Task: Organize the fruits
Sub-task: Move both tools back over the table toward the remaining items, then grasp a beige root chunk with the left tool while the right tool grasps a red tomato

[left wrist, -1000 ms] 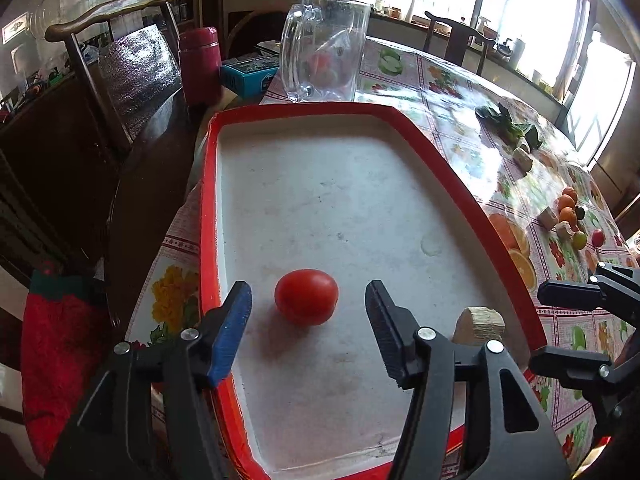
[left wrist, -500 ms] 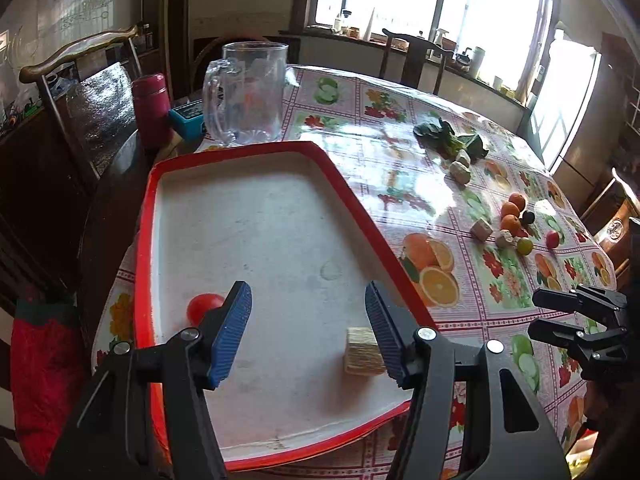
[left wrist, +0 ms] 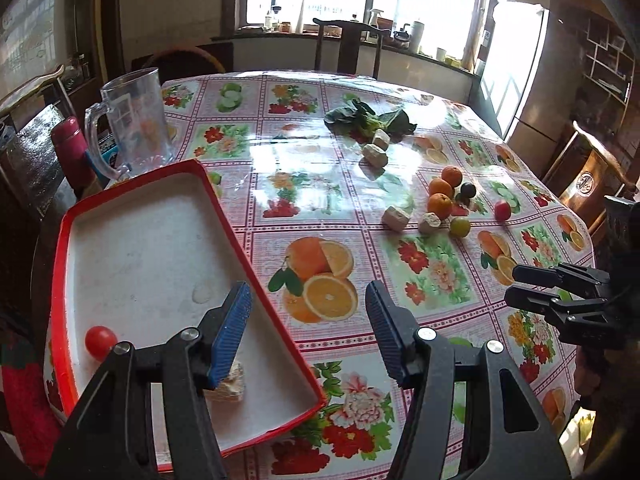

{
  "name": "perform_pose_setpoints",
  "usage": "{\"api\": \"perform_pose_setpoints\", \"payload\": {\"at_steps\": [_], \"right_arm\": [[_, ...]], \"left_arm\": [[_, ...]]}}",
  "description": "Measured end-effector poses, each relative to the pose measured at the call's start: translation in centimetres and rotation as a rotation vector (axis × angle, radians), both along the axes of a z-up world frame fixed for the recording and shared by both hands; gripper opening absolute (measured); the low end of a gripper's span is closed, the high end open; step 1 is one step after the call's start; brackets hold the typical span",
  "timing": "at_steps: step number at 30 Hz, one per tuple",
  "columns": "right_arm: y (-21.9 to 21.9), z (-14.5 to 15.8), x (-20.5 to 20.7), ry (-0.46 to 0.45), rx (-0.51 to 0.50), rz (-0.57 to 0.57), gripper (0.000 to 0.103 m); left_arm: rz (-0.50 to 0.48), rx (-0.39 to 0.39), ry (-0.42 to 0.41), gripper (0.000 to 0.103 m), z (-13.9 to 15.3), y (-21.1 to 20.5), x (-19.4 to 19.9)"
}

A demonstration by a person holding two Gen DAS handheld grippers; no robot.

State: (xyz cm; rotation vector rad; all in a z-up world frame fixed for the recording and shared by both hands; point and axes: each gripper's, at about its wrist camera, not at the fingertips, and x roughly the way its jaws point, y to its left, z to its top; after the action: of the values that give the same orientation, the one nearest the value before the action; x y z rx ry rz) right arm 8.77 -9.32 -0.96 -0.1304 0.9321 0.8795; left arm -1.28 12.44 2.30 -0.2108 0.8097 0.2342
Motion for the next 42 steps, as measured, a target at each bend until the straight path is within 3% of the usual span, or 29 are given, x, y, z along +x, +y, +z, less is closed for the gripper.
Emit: {"api": "perform_pose_setpoints", "payload": {"at_steps": [7,16,23,31,33,35,36,42], "right_arm": [[-2.5,-0.7,2.9,-0.040,-0.064,-0.091,0.049],[-4.4,-1.3,8.2,-0.113,-0.173,-0.200,0.048],[-5.2,-2.8,12.5,-0.089,-0.206,-0.246,0.043],[-4.4,-3.7,14.4,-0.084,-0.198,-0.235,0.035],[-4.1,-3.7,14.8,-0.085,-0.194,-0.230,0.032],[-3.9,-3.7,14.8,-0.097,-0.203,-0.227,0.032],[-3.8,-3.7,14.7,-0.099,-0.207,-0.227,0.032],[-3.7,-2.5,12.6,-0.088,-0.152,-0.201,0.031]], "left_arm": [[-0.094,0.007,0.046,0.058,-1.0,-3.1,3.5],[-0.137,0.018,0.105,0.058,-2.7,-4.3,9.0],[-0.143,0.019,0.148,0.058,-4.3,-4.2,13.5],[-0.165,0.036,0.191,0.058,-6.3,-5.0,16.5],[-0.167,0.052,0.181,0.054,-6.5,-5.3,16.6],[-0.178,0.053,0.164,0.042,-6.5,-5.5,16.5],[-0.181,0.055,0.162,0.030,-6.4,-5.6,16.5],[-0.197,0.027,0.134,0.030,-5.5,-5.5,15.7]]}}
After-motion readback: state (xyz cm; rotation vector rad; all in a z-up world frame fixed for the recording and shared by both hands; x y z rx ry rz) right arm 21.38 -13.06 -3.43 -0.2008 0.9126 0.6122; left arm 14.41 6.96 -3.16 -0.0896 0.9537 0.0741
